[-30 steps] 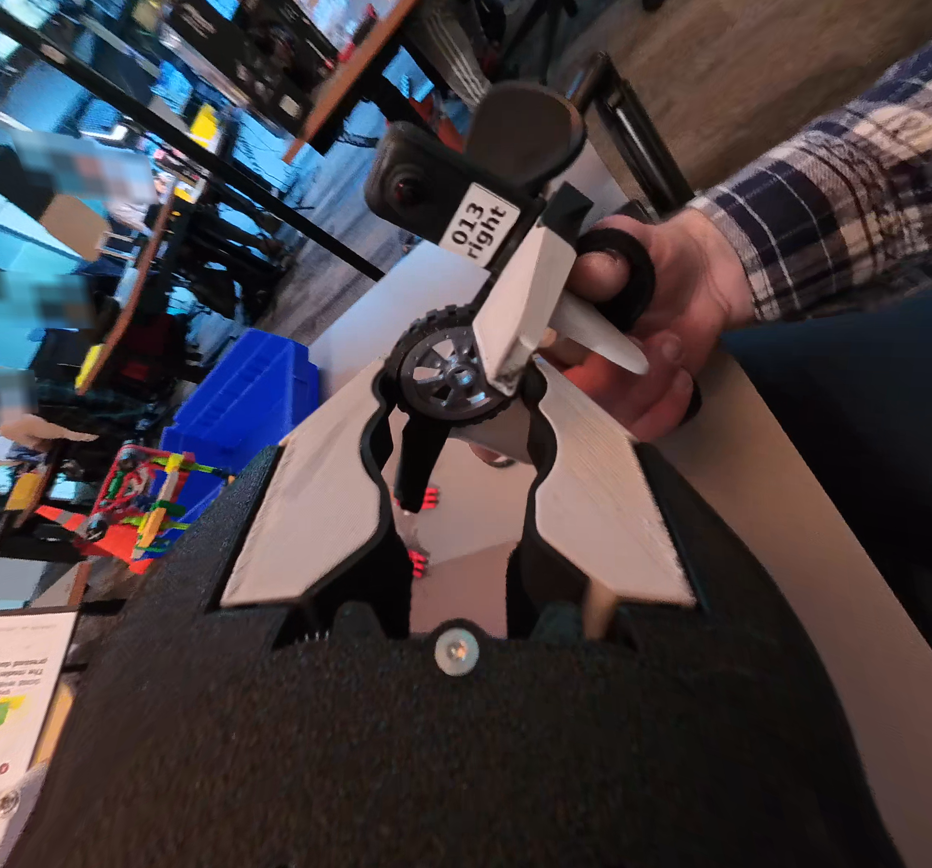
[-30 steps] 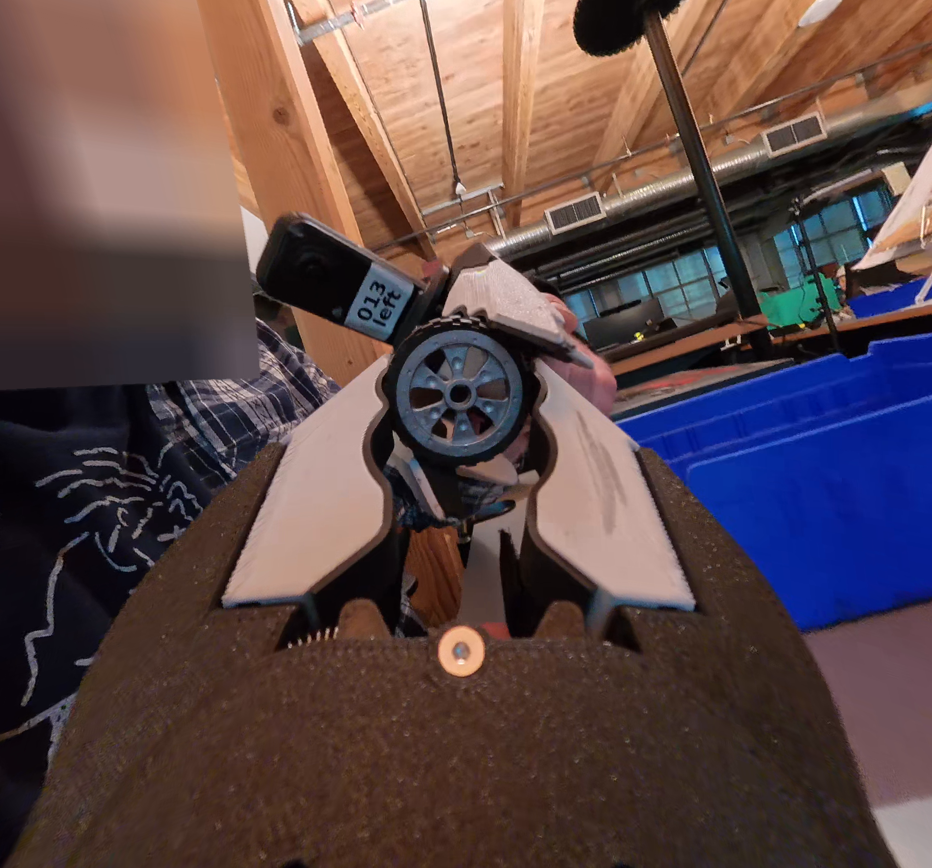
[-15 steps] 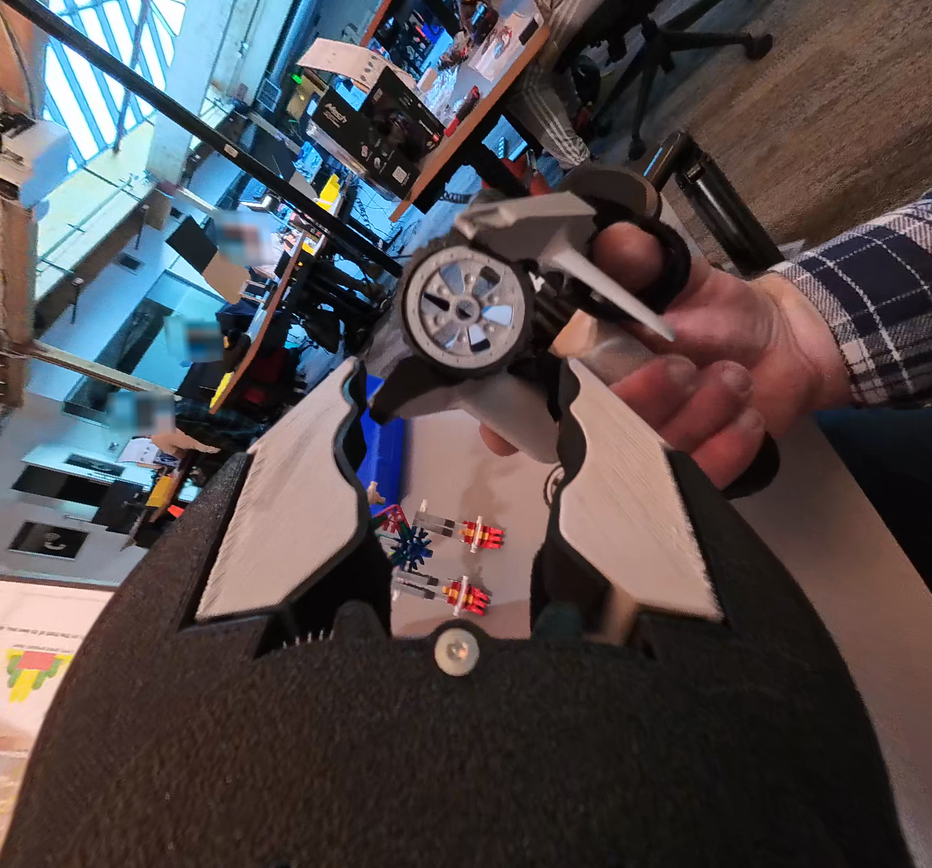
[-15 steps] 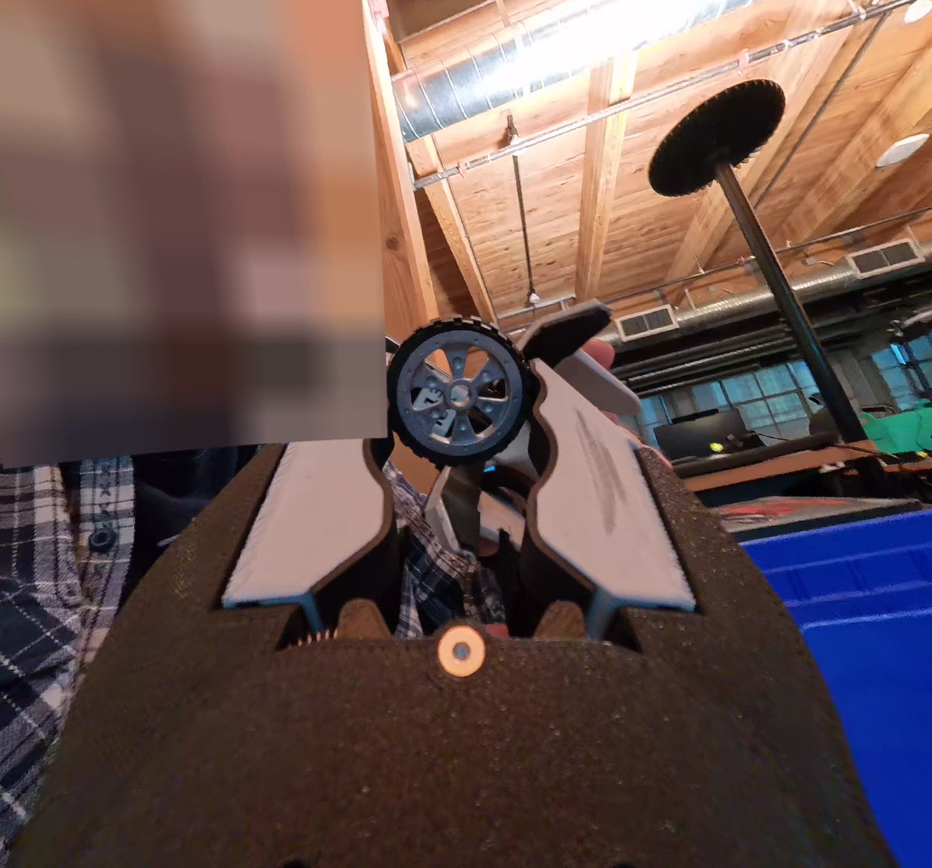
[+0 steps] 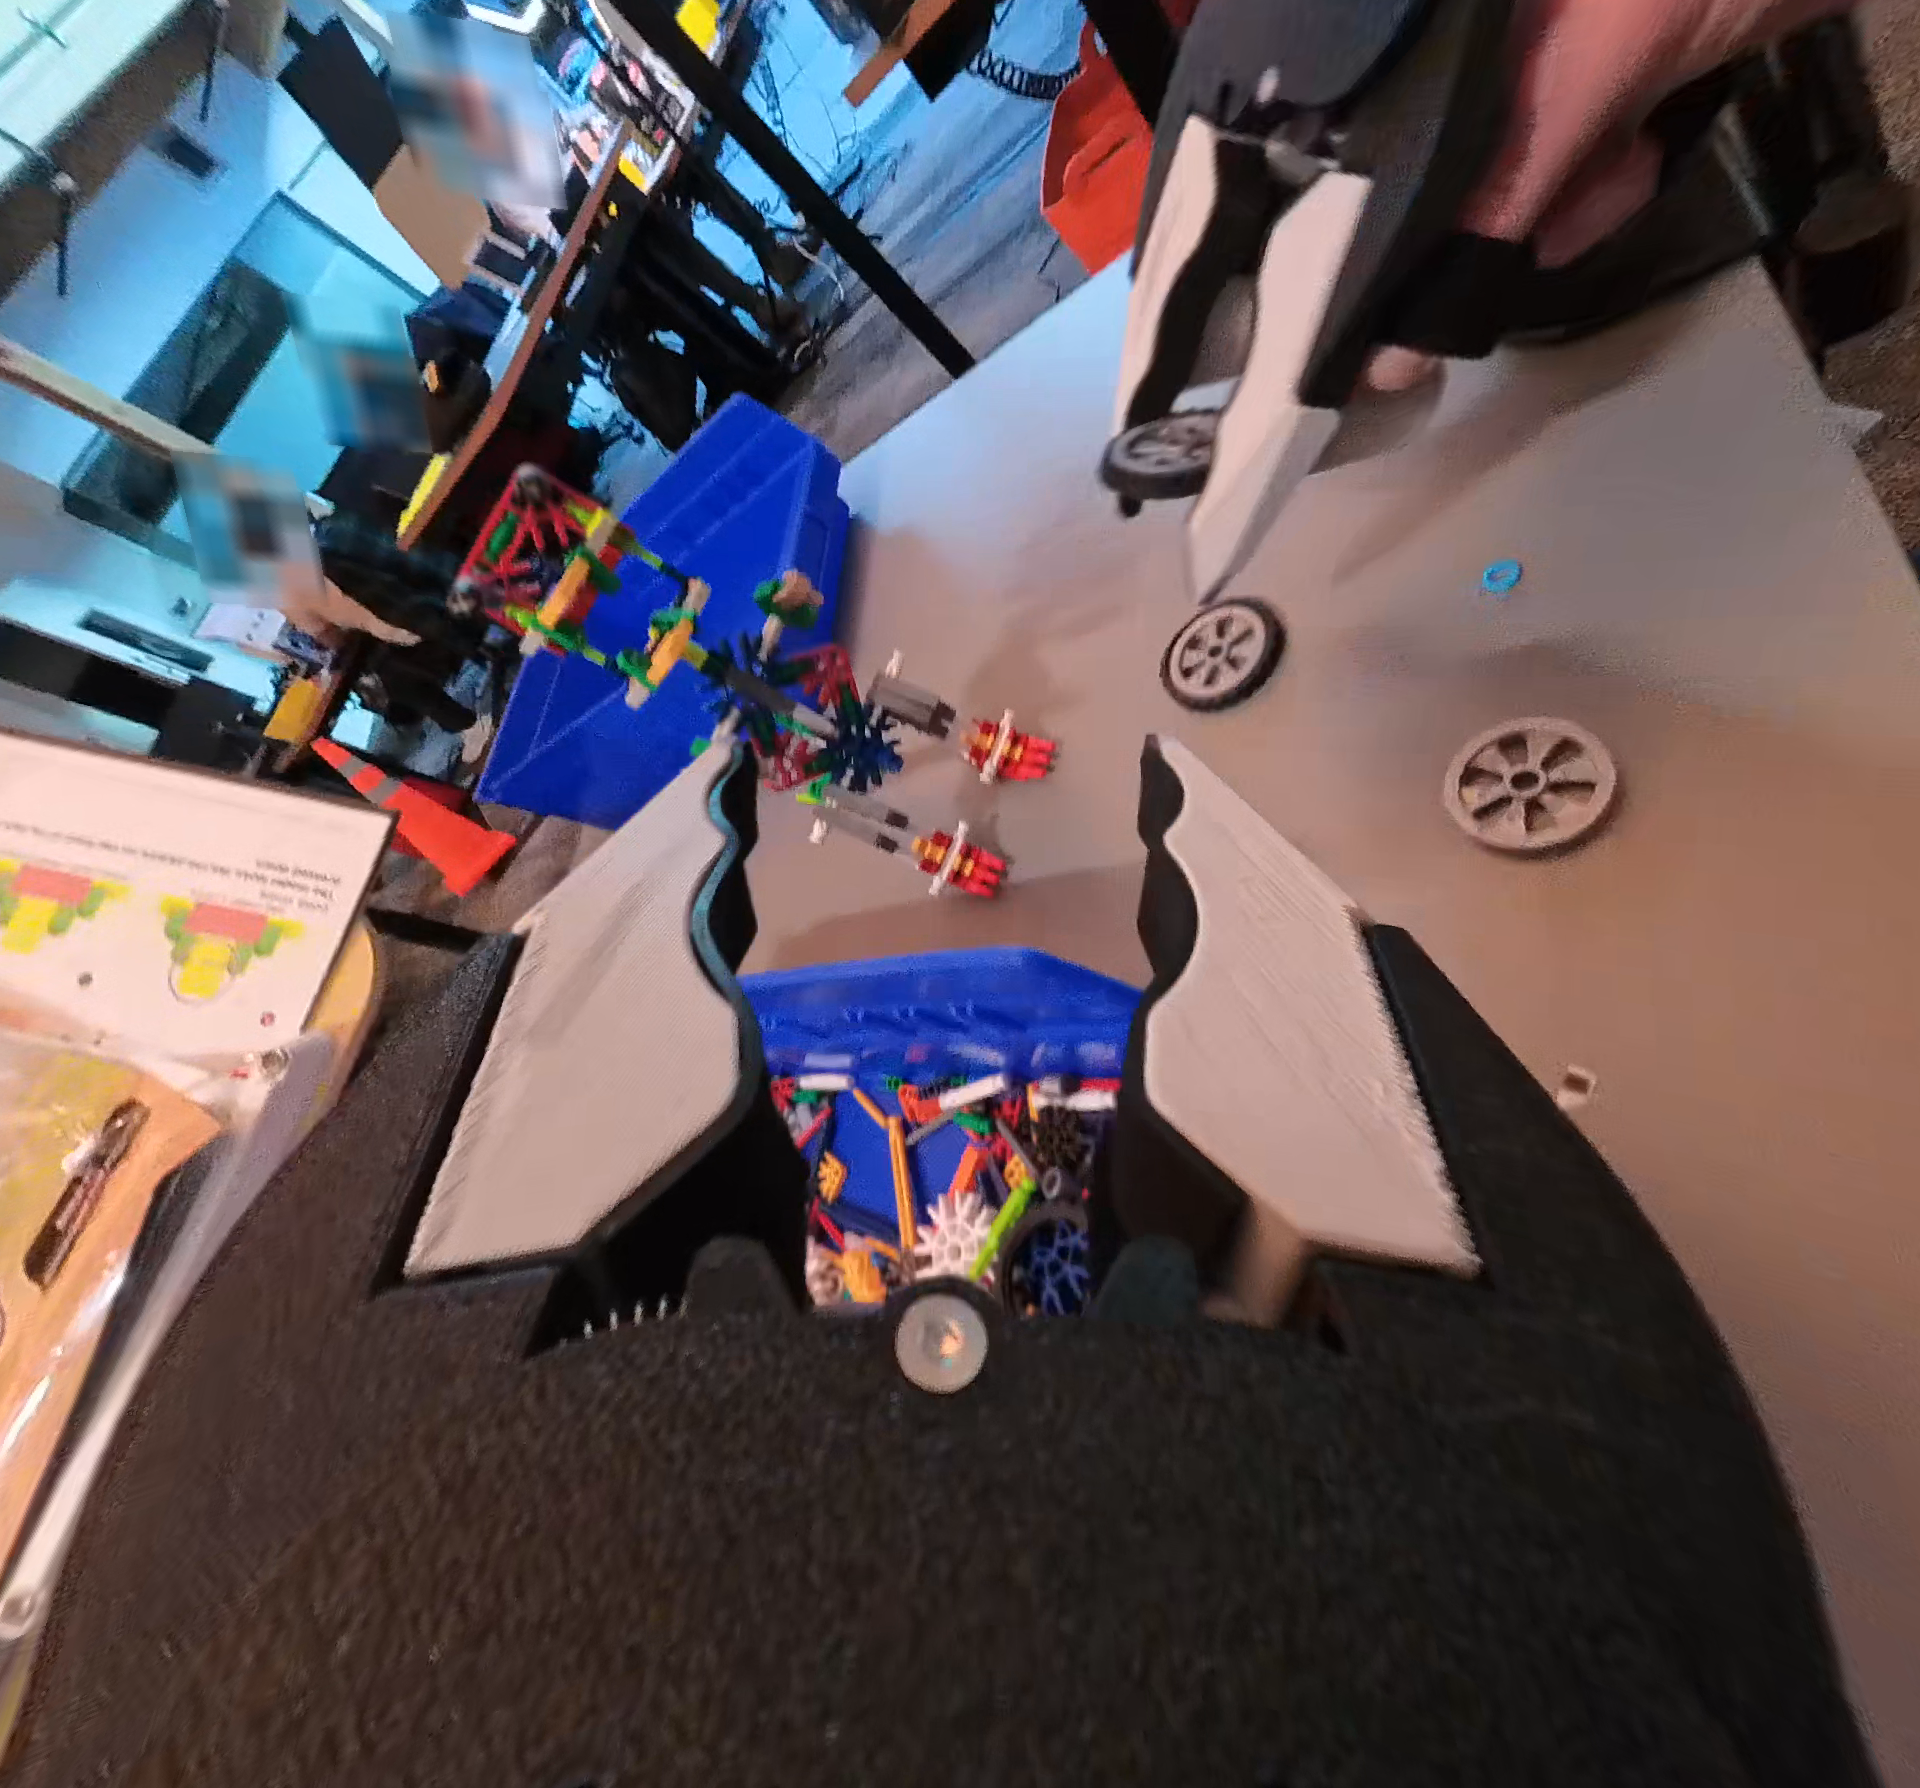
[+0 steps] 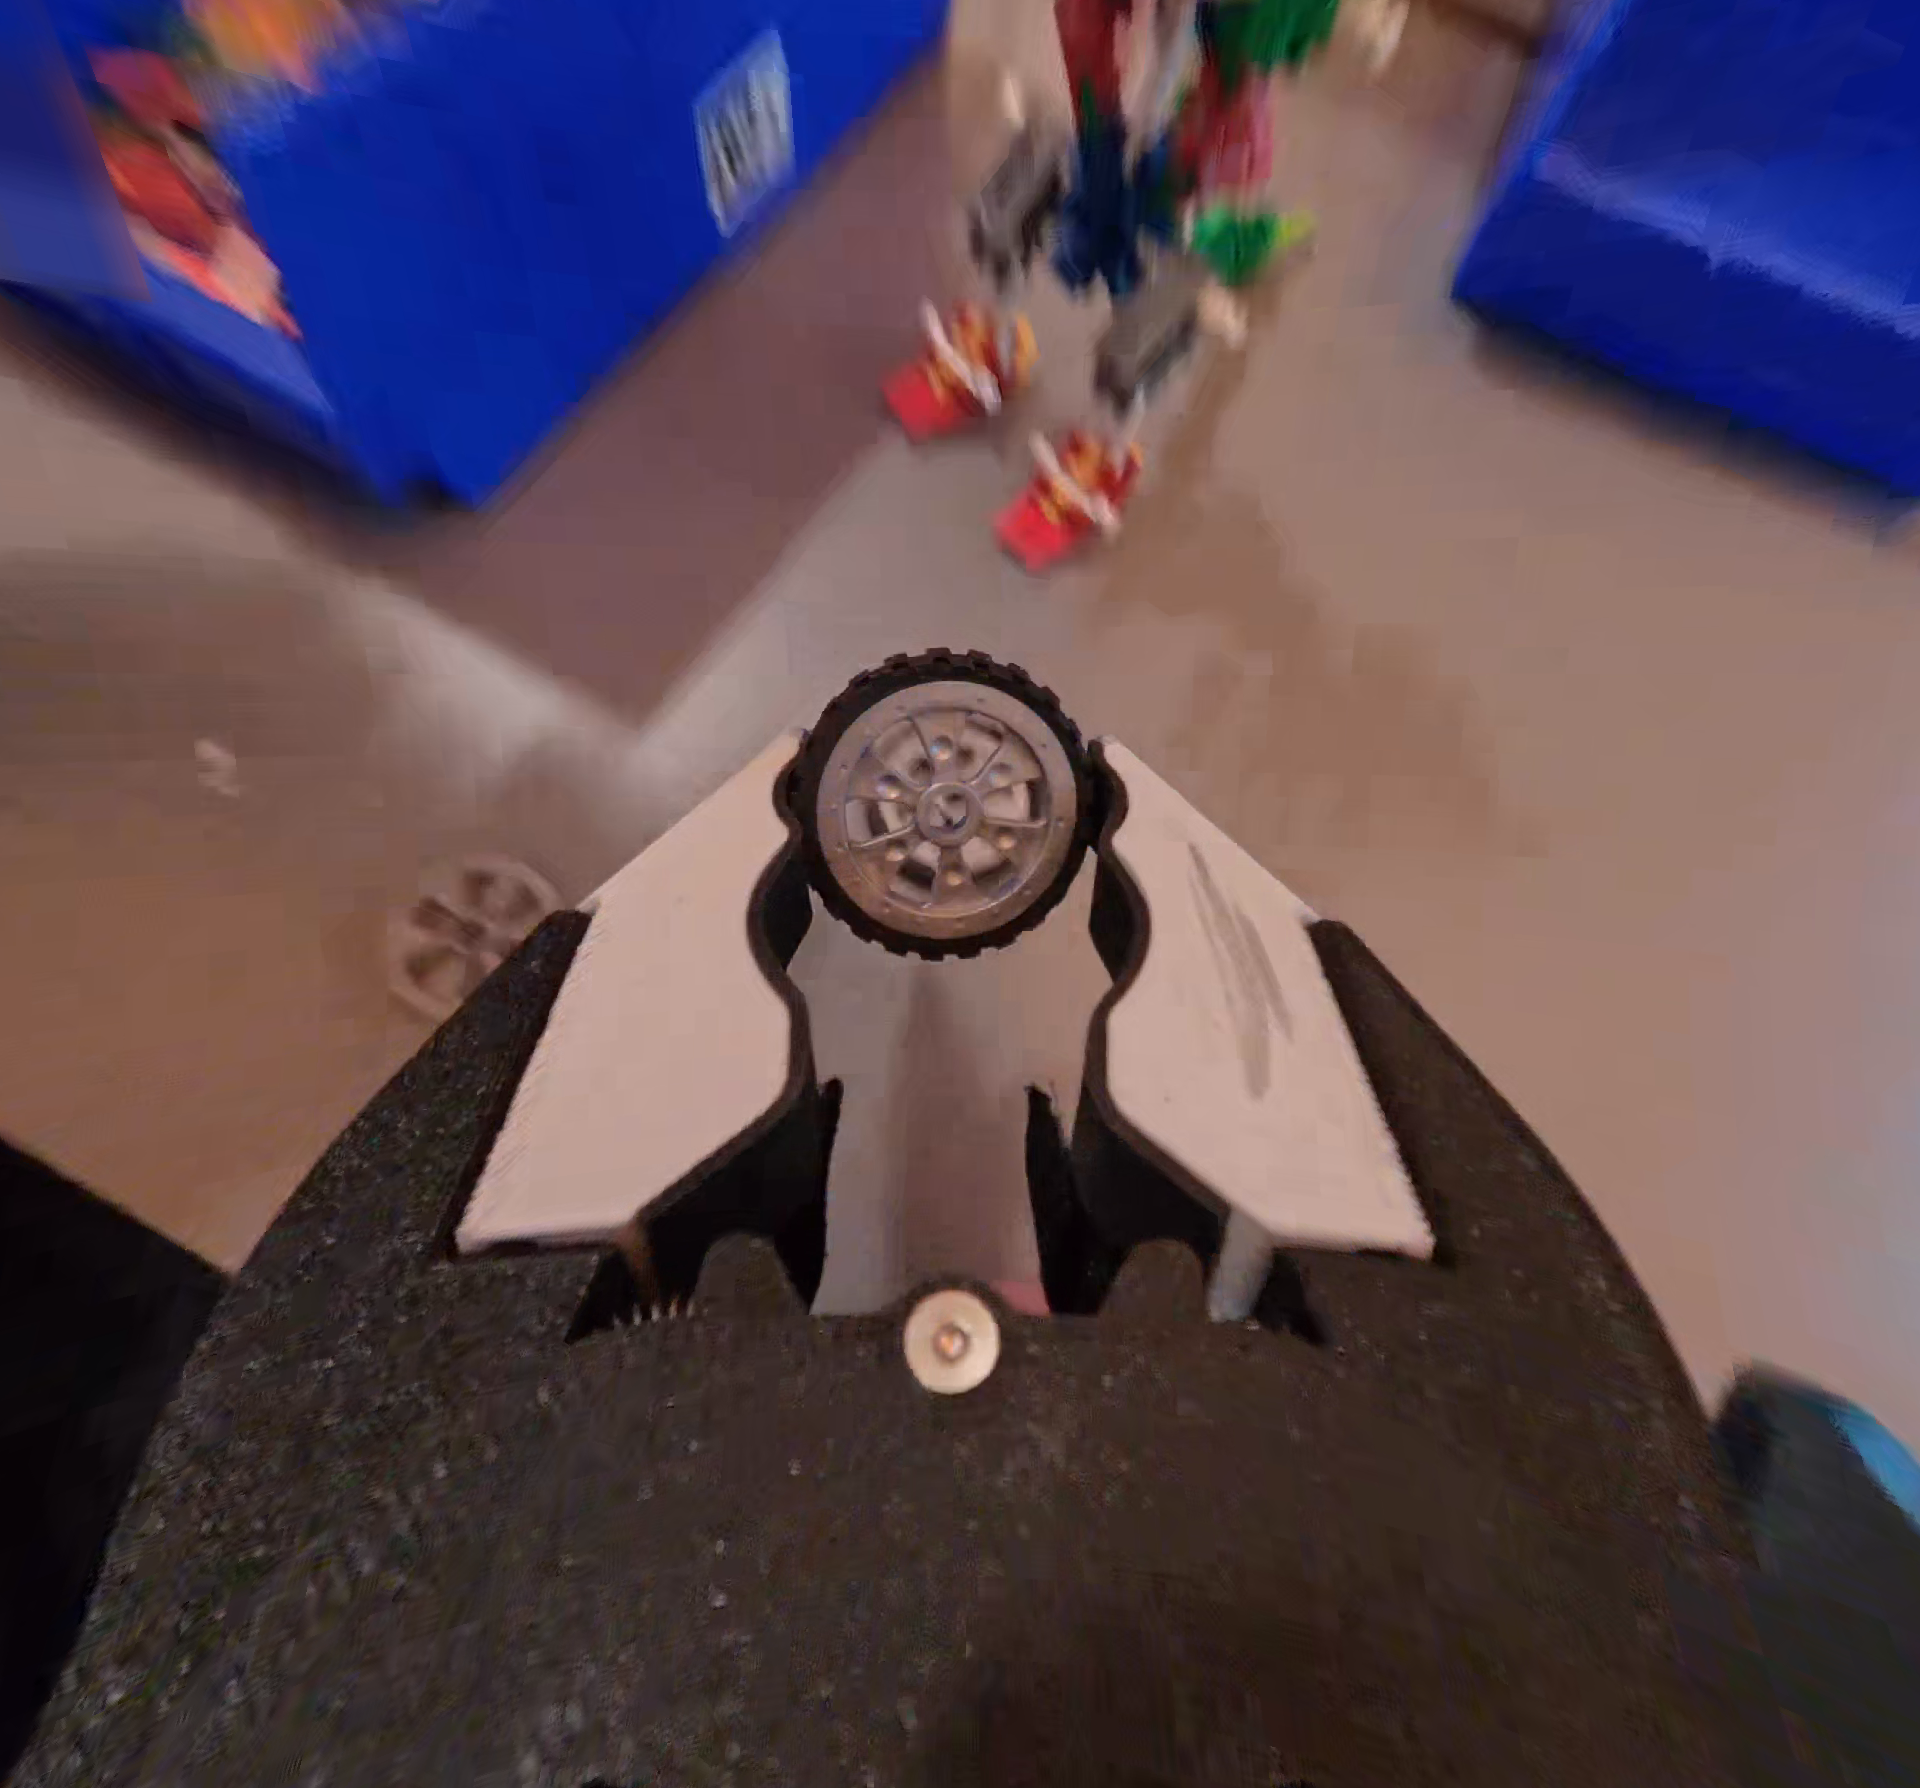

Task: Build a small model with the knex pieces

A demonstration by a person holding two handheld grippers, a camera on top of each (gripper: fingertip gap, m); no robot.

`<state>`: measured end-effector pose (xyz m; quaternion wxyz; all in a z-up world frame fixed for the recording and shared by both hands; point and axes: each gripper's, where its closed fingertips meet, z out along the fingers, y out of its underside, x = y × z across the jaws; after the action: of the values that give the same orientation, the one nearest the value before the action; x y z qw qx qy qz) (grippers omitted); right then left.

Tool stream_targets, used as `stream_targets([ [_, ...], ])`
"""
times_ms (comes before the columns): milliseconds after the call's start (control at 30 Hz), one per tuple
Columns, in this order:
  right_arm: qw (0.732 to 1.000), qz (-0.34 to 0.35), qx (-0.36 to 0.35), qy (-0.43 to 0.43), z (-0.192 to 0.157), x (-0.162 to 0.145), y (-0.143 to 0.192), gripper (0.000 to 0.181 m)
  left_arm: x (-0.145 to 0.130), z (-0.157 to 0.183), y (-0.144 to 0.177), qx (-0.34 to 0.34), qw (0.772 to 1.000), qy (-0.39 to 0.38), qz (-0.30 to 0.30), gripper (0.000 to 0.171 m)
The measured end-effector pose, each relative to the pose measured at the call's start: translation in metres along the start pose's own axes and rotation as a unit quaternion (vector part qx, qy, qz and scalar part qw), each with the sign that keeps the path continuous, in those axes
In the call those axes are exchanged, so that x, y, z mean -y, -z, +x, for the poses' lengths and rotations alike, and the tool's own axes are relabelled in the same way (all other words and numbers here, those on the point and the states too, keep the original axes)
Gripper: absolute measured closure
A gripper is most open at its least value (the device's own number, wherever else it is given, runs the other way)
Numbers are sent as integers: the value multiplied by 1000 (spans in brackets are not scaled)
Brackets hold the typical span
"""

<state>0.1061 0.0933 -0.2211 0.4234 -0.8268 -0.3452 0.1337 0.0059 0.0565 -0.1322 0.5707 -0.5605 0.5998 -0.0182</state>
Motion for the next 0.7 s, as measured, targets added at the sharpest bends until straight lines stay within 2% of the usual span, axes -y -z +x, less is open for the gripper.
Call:
stream_targets([
  [67,995,-80,-48,34,9,-26,-6,131,-12,1,2,-3,1000,4,-15,99],
  [200,985,-165,-47,24,10,-63,-12,131,-25,5,5,-14,999,10,-31,99],
  [233,984,-171,-44,19,10,-67,-13,130,-28,6,5,-20,999,11,-36,99],
  [367,981,-186,-46,20,11,-69,-9,107,-40,4,5,-26,998,8,-58,99],
  [500,984,-171,-47,27,9,-63,0,107,-54,-9,16,-46,995,33,-85,109],
  [700,988,-147,-21,38,1,-64,1,121,-89,-57,39,-38,985,49,-163,112],
])
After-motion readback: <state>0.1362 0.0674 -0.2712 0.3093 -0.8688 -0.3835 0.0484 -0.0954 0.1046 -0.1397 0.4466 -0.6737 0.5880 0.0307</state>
